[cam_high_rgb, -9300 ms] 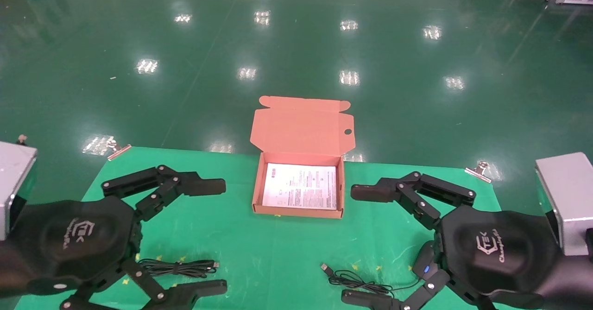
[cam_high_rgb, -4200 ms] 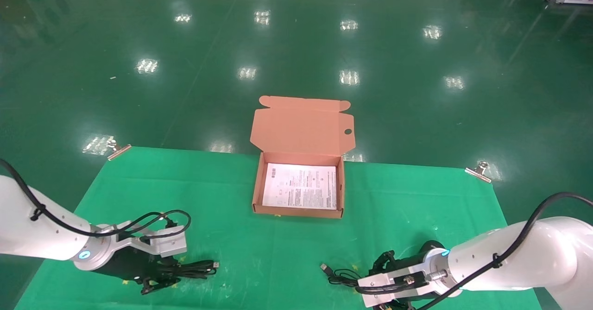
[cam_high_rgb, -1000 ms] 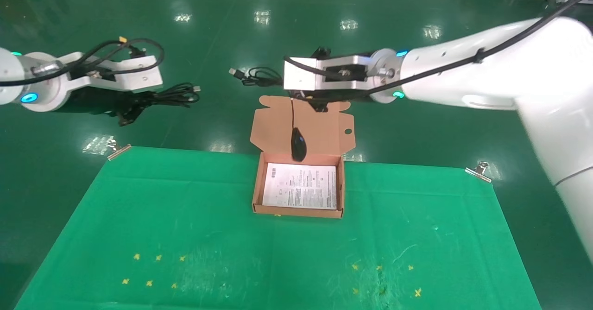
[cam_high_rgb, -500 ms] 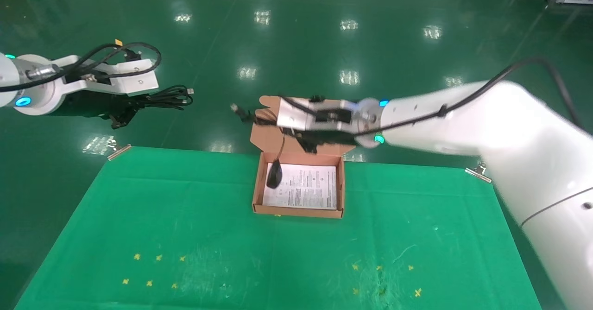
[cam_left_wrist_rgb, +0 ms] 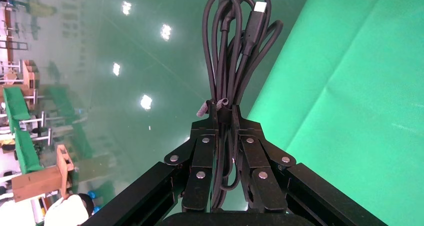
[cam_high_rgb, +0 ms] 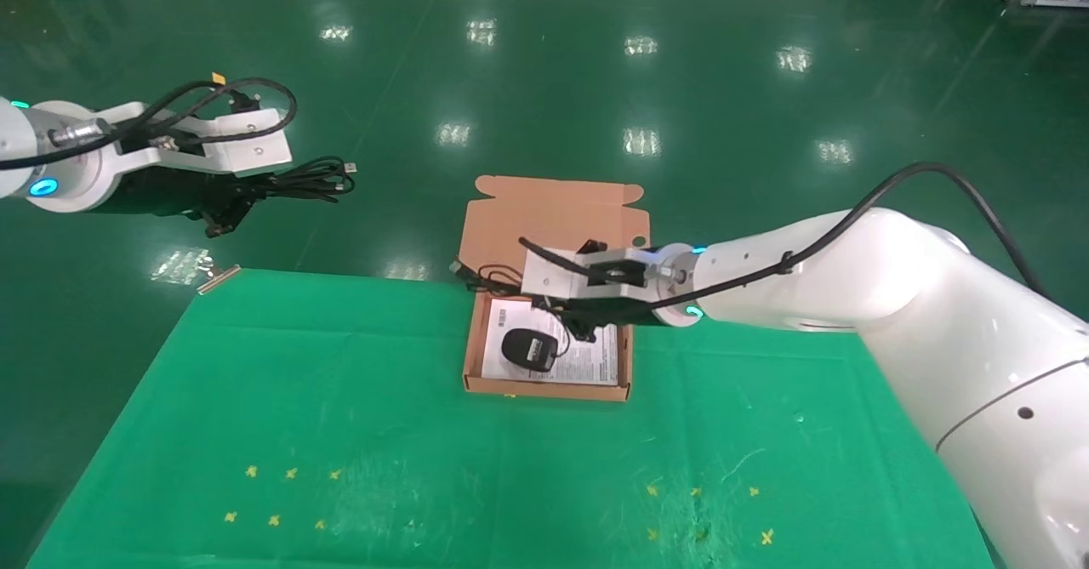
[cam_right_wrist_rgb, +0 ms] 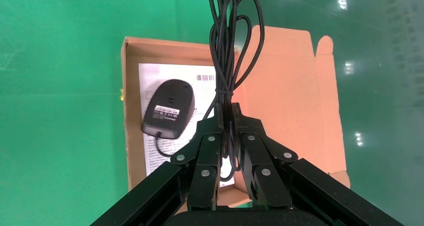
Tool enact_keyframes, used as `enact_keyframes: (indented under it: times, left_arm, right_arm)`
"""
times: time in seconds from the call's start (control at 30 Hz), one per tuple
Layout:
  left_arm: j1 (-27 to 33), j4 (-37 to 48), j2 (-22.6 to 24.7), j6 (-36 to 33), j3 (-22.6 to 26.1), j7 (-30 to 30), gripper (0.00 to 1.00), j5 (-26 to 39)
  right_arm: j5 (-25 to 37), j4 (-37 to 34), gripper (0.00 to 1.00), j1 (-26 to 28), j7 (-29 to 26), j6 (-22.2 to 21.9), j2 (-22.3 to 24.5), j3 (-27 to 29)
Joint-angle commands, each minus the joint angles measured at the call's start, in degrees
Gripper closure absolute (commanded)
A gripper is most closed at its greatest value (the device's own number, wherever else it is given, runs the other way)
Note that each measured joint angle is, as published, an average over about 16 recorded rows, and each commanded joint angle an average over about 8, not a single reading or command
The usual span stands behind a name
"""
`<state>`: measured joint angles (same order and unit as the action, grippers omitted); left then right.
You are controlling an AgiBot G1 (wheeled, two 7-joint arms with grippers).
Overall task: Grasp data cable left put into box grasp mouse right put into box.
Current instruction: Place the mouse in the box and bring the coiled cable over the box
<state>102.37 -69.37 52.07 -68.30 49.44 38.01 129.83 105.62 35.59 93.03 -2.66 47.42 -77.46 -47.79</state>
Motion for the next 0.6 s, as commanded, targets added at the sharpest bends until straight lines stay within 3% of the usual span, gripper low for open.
enact_keyframes:
  times: [0.03,0.33,0.6]
  left_arm:
    - [0.0,0.0,0.0,0.0,0.0,0.0,1.00,0.0]
    - [-0.8,-0.1,0.8,0.9,0.2,-0.5,1.00,-0.5]
    - [-3.9,2.7,4.8,6.4,0.9,-3.2,1.00,-1.7]
  right_arm:
    - [-0.2,-0.1,0.00,0.0,0.1,0.2,-0.1,-0.6]
    - [-0.8,1.3,0.00,-0.2,-0.2,0.6,0.9,-1.1]
    - [-1.4,4.0,0.00,0.5,-1.1,0.6,3.8,-0.7]
